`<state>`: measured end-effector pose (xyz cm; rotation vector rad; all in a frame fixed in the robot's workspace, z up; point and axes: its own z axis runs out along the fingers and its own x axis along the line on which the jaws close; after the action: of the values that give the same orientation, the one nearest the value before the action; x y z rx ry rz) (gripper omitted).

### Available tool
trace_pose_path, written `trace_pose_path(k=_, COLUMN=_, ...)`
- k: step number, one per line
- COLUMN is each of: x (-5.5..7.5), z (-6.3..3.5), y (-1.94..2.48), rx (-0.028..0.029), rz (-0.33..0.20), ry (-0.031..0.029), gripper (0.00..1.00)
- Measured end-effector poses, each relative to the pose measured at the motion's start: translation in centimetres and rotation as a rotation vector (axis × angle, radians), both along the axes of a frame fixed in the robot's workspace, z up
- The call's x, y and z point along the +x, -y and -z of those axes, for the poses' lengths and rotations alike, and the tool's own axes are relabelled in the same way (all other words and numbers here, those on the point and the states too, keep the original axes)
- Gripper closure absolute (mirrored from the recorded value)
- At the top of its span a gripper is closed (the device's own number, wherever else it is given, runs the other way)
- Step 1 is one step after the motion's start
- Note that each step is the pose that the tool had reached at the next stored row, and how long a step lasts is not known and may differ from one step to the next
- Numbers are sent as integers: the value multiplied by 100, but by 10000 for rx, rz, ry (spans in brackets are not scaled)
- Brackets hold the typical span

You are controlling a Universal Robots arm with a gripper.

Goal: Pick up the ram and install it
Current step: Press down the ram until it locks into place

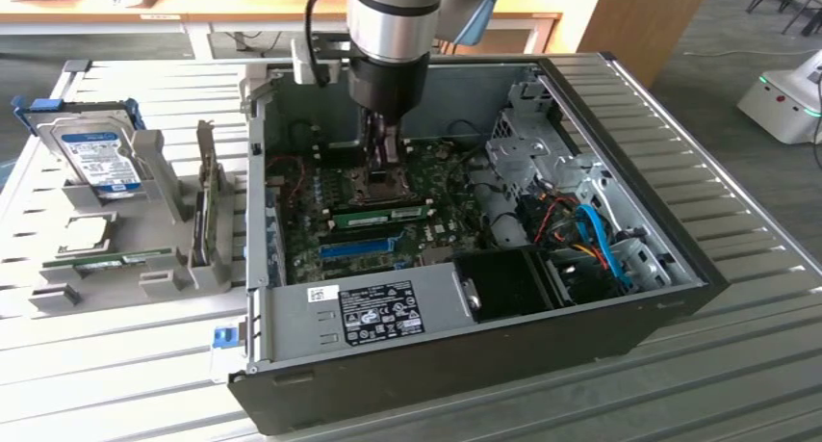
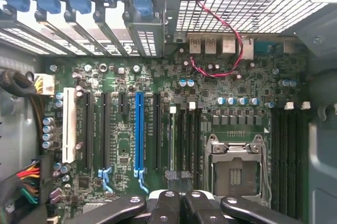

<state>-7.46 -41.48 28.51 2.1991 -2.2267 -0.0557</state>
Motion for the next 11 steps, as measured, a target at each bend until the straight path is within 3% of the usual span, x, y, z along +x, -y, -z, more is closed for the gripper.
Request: trace_pose_path(k=11, x=0, z=-213, y=0, rx=0, rz=-1, ry=0, gripper=90)
